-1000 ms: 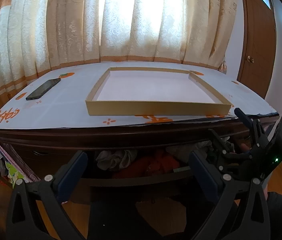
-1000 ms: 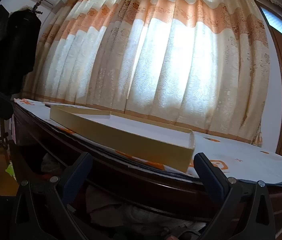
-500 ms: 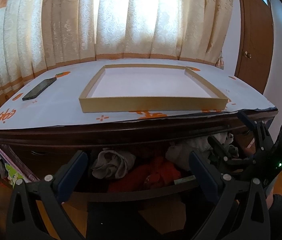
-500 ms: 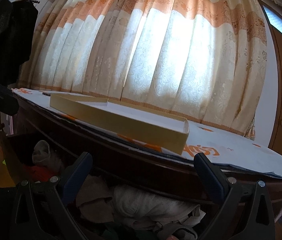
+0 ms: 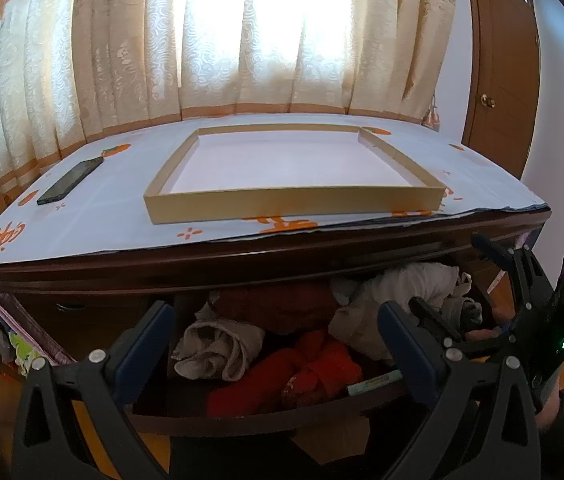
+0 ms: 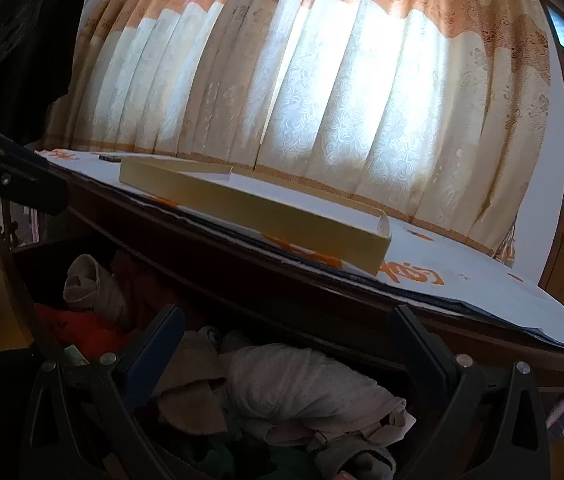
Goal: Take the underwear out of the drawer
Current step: 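Lower both tools toward the open drawer of clothes below the table, then reach both tools into the drawer over the clothes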
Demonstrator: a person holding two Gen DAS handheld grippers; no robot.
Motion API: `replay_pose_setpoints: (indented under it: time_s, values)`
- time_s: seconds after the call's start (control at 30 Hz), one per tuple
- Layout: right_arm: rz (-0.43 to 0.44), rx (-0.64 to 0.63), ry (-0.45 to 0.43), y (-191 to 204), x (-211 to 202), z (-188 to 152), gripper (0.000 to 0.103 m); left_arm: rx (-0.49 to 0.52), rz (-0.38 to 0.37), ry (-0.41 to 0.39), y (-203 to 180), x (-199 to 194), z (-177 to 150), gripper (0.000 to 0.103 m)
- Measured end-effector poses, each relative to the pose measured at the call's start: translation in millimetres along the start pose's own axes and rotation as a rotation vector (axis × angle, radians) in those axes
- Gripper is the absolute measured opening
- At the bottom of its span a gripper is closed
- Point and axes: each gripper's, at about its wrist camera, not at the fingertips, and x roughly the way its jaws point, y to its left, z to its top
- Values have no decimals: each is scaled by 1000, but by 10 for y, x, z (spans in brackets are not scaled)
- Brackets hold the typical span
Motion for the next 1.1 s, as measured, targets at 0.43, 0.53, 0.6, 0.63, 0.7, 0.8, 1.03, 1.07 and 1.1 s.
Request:
replay_pose_setpoints:
  time_s: [0.43, 0.53, 0.6, 0.63, 0.7, 0.8, 1.03, 1.07, 1.1]
  values:
    - [34, -7, 76, 61, -48, 0, 102, 0, 0, -1, 1, -1, 3, 103]
    - [40, -2, 86, 49, -72, -6, 102, 2, 1, -1, -6, -7, 7, 103]
    - [51, 10, 92, 26, -88, -5, 102, 4, 0, -2, -13, -15, 11, 103]
    - [51, 11, 94, 28, -99, -12, 102, 4, 0, -1, -15, -16, 13, 103]
    - [54, 5, 98, 43, -127, -21, 102, 6, 0, -1, -21, -23, 15, 103]
    - [57, -2, 106, 56, -153, -28, 102, 9, 1, -1, -34, -36, 25, 103]
    - [78, 16, 129, 40, -196, -50, 102, 13, 6, -5, -23, -52, 42, 103]
    - [83, 18, 133, 37, -201, -51, 102, 12, 7, -4, -13, -53, 46, 103]
    - [87, 17, 138, 35, -204, -52, 102, 10, 10, -4, 1, -54, 52, 103]
